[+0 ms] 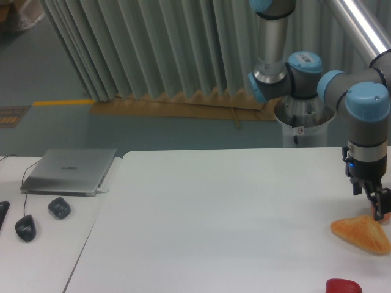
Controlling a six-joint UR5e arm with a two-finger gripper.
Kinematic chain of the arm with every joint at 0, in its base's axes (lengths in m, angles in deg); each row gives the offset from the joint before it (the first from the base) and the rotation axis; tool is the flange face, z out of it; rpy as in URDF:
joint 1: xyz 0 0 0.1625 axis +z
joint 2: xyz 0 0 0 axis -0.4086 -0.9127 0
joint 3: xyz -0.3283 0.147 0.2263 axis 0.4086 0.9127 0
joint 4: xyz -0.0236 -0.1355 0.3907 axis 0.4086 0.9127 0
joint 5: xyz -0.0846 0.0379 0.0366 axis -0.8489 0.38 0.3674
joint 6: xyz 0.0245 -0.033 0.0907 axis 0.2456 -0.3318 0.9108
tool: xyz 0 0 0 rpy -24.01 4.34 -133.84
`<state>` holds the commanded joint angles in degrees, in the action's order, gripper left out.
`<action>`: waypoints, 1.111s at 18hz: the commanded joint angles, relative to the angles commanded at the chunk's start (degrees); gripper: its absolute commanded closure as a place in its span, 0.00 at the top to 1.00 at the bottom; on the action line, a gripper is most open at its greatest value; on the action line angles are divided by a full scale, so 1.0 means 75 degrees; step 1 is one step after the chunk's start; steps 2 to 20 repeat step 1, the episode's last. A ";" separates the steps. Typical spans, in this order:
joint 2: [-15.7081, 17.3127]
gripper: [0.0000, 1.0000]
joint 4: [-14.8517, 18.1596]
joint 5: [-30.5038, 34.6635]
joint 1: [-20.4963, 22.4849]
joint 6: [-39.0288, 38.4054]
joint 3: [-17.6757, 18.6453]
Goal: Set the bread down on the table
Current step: 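Set the bread loaf on the table and open the gripper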
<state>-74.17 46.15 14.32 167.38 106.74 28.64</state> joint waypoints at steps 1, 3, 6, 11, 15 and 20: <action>0.0105 1.00 0.0012 -0.0058 -0.0012 0.0000 0.0070; 0.0105 1.00 0.0012 -0.0058 -0.0012 0.0000 0.0070; 0.0105 1.00 0.0012 -0.0058 -0.0012 0.0000 0.0070; 0.0105 1.00 0.0012 -0.0058 -0.0012 0.0000 0.0070; 0.0105 1.00 0.0012 -0.0058 -0.0012 0.0000 0.0070; 0.0105 1.00 0.0012 -0.0058 -0.0012 0.0000 0.0070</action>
